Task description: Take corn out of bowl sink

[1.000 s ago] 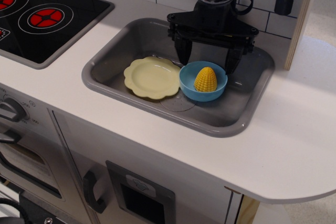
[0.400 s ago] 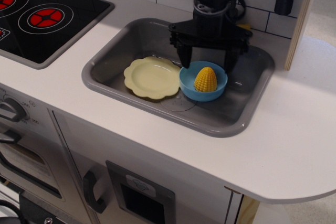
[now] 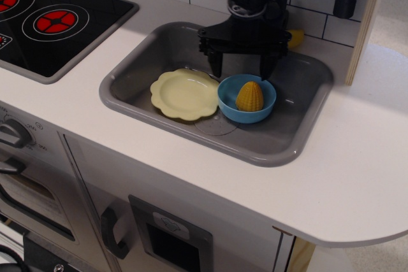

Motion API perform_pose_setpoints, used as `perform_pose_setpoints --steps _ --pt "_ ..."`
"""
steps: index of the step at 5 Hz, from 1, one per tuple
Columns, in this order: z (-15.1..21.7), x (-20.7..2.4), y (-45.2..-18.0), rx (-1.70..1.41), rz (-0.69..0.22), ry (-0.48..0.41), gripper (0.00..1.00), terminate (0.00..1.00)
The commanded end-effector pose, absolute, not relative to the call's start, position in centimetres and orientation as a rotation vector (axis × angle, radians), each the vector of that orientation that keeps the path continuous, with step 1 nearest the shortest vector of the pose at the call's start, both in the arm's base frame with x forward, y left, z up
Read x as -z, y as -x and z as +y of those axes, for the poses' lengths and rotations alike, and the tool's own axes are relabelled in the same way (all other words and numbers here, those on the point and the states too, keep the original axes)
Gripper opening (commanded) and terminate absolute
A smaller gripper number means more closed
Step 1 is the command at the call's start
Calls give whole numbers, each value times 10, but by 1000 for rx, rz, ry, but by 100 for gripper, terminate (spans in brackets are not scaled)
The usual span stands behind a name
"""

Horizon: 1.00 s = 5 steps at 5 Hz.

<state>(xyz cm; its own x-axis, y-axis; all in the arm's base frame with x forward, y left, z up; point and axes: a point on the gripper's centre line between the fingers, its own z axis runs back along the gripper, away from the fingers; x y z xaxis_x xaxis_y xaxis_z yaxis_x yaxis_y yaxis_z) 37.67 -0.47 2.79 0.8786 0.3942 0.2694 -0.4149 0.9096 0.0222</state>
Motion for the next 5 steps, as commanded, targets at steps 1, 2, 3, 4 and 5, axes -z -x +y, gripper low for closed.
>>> perform_pose_setpoints --steps 1,2,3,4,5 --pt "-9 -29 -384 -401 -294 -98 100 0" --pt "-15 -24 -384 -406 -269 -108 100 0" --pt "-16 -21 -387 -426 -263 -113 100 0" --pt "-17 -19 -387 -427 -266 -112 0 0" --pt "-18 -22 -387 -431 -277 -103 0 0"
